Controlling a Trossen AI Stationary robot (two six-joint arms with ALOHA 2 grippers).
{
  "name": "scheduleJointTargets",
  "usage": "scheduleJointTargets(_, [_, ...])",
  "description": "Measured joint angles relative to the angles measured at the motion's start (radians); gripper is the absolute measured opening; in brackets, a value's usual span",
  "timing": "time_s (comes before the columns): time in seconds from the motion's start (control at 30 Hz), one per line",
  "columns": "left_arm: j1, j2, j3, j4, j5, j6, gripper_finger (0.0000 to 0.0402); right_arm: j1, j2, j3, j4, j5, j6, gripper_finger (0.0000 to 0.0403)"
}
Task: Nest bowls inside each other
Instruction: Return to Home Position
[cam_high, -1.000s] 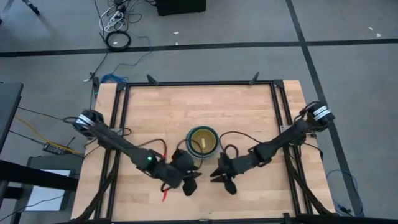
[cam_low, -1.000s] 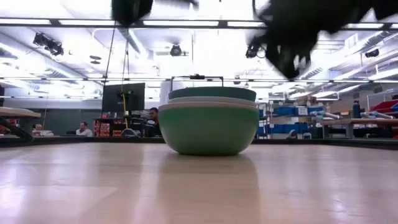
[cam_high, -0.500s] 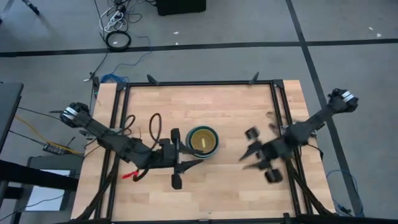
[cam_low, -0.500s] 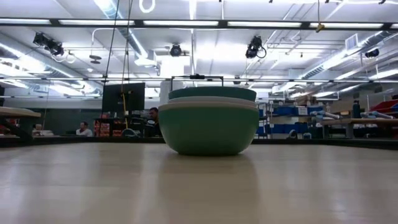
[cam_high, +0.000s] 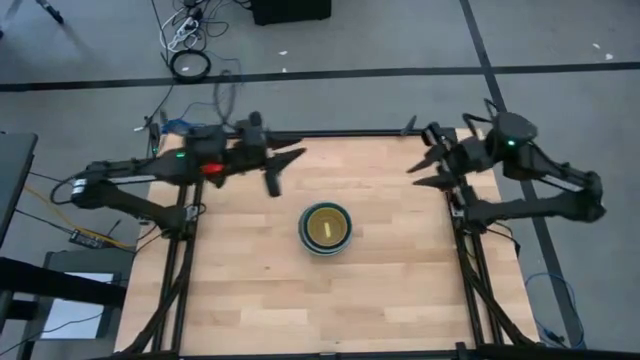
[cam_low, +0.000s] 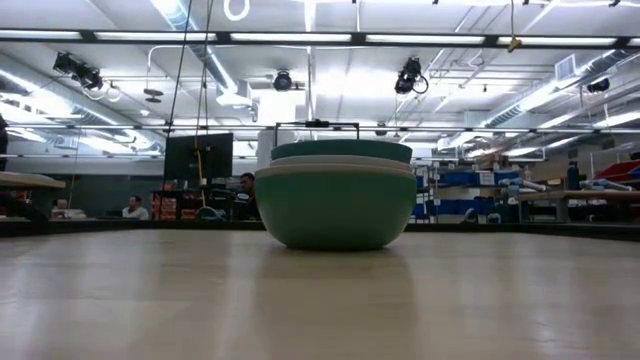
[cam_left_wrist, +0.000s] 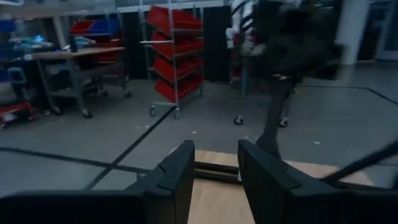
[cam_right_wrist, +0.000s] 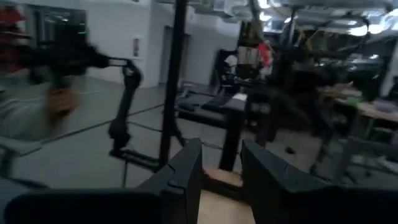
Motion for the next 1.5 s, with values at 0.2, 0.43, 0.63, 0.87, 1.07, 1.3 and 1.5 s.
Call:
scheduleJointTargets(0.2, [-0.073, -0.226, -0.135, -0.006, -0.035, 0.011, 0.0133, -0.049, -0.19, -0.162, 0.001, -0.016, 0.045, 0.01])
scheduleJointTargets(0.43, [-0.21, -0.455, -0.532, 0.3, -0.098, -0.035, 0.0133, -0.052, -0.387, -0.434, 0.18, -0.012, 0.17, 0.01])
scheduleJointTargets(0.63, [-0.272, -0.58, -0.761, 0.453, -0.225, -0.036, 0.0133, -0.052, -0.485, -0.569, 0.204, 0.042, 0.235, 0.01])
scheduleJointTargets(0.87, [-0.308, -0.688, -0.943, 0.575, -0.239, -0.06, 0.0133, -0.051, -0.582, -0.692, 0.211, 0.06, 0.291, 0.01])
scheduleJointTargets(1.07, [-0.342, -0.71, -1.052, 0.648, -0.242, -0.085, 0.0133, -0.051, -0.663, -0.773, 0.221, 0.065, 0.331, 0.01])
scheduleJointTargets(1.3, [-0.383, -0.71, -1.186, 0.811, -0.242, -0.082, 0.0133, -0.051, -0.761, -0.873, 0.241, 0.066, 0.338, 0.01])
scheduleJointTargets(1.5, [-0.412, -0.733, -1.197, 0.911, -0.247, -0.004, 0.0133, -0.051, -0.773, -0.908, 0.253, 0.075, 0.376, 0.01])
